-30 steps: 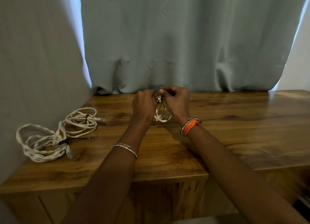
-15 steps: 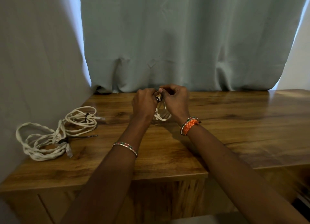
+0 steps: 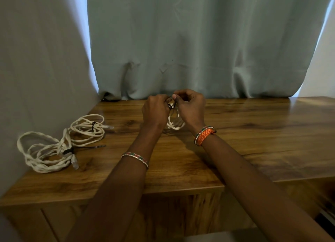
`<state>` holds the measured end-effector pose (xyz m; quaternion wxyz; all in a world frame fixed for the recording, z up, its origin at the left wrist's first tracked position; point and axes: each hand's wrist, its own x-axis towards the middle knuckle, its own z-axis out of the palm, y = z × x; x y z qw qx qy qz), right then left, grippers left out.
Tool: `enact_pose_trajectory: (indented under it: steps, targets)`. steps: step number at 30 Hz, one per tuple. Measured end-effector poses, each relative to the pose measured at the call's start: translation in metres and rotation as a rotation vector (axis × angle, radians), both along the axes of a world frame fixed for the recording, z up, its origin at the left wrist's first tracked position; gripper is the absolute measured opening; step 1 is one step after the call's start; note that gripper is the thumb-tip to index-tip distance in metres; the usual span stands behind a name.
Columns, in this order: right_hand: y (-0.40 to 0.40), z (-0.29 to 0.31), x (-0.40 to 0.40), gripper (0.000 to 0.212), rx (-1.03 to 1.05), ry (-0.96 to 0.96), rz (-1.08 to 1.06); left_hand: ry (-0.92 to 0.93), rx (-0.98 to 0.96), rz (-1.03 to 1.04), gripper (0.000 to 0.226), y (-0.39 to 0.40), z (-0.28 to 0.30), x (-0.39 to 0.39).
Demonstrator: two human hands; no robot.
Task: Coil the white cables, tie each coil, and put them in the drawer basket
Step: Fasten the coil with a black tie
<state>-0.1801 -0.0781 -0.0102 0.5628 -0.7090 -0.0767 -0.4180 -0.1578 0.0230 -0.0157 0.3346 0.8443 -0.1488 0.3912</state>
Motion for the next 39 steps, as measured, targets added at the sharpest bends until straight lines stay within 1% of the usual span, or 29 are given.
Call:
enact_pose_trajectory:
  steps: [5,12,16,19,22,24,25,27,29,30,31,34,36,38,39]
  targets:
    - [0.001,-0.001,0.0,0.007,-0.001,-0.003,0.013,0.016,0.018,0.016,0.021,0.0,0.002,-0.003]
    - [-0.002,-0.004,0.005,0.008,-0.055,0.046,0.042,0.027,0.062,0.007,0.021,0.001,0.002,-0.004]
    - [-0.006,-0.005,0.008,0.01,-0.102,0.093,0.094,0.011,0.117,0.029,0.022,0.005,0.001,-0.001]
    - [-0.011,-0.004,0.008,0.013,-0.2,0.121,0.114,0.004,0.159,0.043,0.023,0.008,0.0,0.001]
    - [-0.014,0.0,0.006,0.007,-0.309,0.065,0.023,-0.008,0.179,0.028,0.022,0.01,0.002,0.003]
    - [-0.016,0.001,0.004,0.003,-0.447,-0.033,-0.04,-0.019,0.225,-0.022,0.023,0.01,0.001,0.004]
    - [-0.017,0.001,0.004,0.005,-0.535,-0.068,-0.077,-0.03,0.257,-0.039,0.024,0.01,0.001,0.003]
    - [-0.018,0.0,0.005,0.011,-0.684,-0.059,-0.139,-0.04,0.275,-0.062,0.024,0.01,0.001,0.002]
    - [-0.016,0.0,0.006,0.017,-0.725,-0.016,-0.138,-0.013,0.211,-0.11,0.022,0.01,0.001,0.004]
    - [-0.015,0.0,0.006,0.018,-0.699,-0.014,-0.115,0.023,0.159,-0.159,0.02,0.009,0.001,0.006]
    - [-0.014,0.0,0.006,0.017,-0.655,-0.02,-0.089,0.076,0.08,-0.24,0.02,0.008,0.001,0.008]
    - [-0.014,-0.001,0.005,0.01,-0.566,-0.017,-0.065,0.304,-0.251,-0.606,0.022,-0.001,0.0,0.008]
    - [-0.017,-0.001,0.006,0.01,-0.519,-0.004,-0.076,0.422,-0.381,-0.69,0.021,-0.008,0.002,0.004]
    - [-0.02,0.0,0.006,0.014,-0.472,0.012,-0.09,0.541,-0.526,-0.733,0.021,-0.013,0.006,-0.002]
    - [-0.021,0.001,0.006,0.016,-0.456,0.023,-0.094,0.571,-0.591,-0.759,0.02,-0.014,0.008,-0.004]
